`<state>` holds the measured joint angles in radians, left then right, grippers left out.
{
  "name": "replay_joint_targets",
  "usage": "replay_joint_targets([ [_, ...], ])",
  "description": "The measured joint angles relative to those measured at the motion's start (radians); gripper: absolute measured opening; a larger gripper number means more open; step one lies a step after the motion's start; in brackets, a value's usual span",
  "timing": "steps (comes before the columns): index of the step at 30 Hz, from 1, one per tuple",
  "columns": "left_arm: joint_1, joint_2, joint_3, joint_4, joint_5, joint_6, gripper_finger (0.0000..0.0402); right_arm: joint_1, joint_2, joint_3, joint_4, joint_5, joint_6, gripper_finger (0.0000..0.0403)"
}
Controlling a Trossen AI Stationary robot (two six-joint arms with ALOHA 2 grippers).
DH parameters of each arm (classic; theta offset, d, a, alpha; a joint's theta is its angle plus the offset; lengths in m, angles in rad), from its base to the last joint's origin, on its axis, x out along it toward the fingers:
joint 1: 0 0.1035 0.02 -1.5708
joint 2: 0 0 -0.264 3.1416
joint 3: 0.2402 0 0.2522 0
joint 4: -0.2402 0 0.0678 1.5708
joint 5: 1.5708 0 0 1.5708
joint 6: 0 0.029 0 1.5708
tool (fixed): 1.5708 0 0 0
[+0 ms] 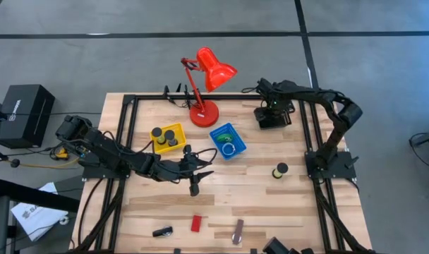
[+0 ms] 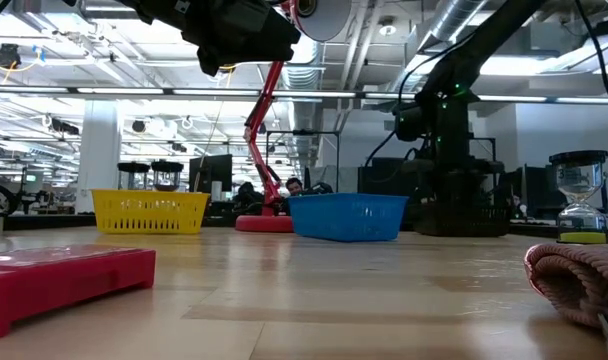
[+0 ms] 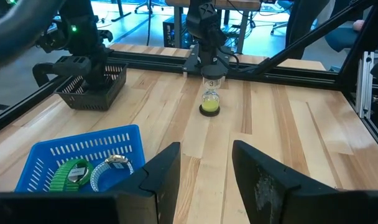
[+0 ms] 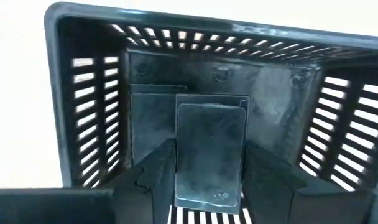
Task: Pick & Place Office items
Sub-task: Put the black digital clock into the black bin
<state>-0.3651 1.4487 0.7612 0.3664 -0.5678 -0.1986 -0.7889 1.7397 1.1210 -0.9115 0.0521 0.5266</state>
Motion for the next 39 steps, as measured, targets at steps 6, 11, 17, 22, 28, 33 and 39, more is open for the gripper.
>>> replay_joint_targets([
  [6,0.000,0.000,0.000,0.000,0.000,0.000,0.0140,0.011,0.000,0.000,0.001,0.001,-0.003,0.0177],
  [11,0.000,0.000,0.000,0.000,0.000,0.000,0.0140,-0.001,0.000,0.000,0.001,0.001,-0.008,0.0182],
  [17,0.000,0.000,0.000,0.000,0.000,0.000,0.0140,-0.010,0.000,0.000,0.001,0.001,-0.015,0.0150],
  [22,0.000,0.000,0.000,0.000,0.000,0.000,0.0140,-0.010,0.000,0.000,0.002,0.001,-0.037,0.0131],
  [28,0.000,0.000,0.000,0.000,0.000,0.000,0.0140,-0.006,0.000,0.000,0.010,0.009,-0.124,0.0112],
  [33,0.000,0.000,0.000,0.000,0.000,0.000,0.0140,0.004,0.000,0.000,0.009,0.083,-0.117,0.0076],
  [39,0.000,0.000,0.000,0.000,0.000,0.000,0.0140,0.003,0.000,0.000,-0.010,0.128,-0.119,0.0025],
])
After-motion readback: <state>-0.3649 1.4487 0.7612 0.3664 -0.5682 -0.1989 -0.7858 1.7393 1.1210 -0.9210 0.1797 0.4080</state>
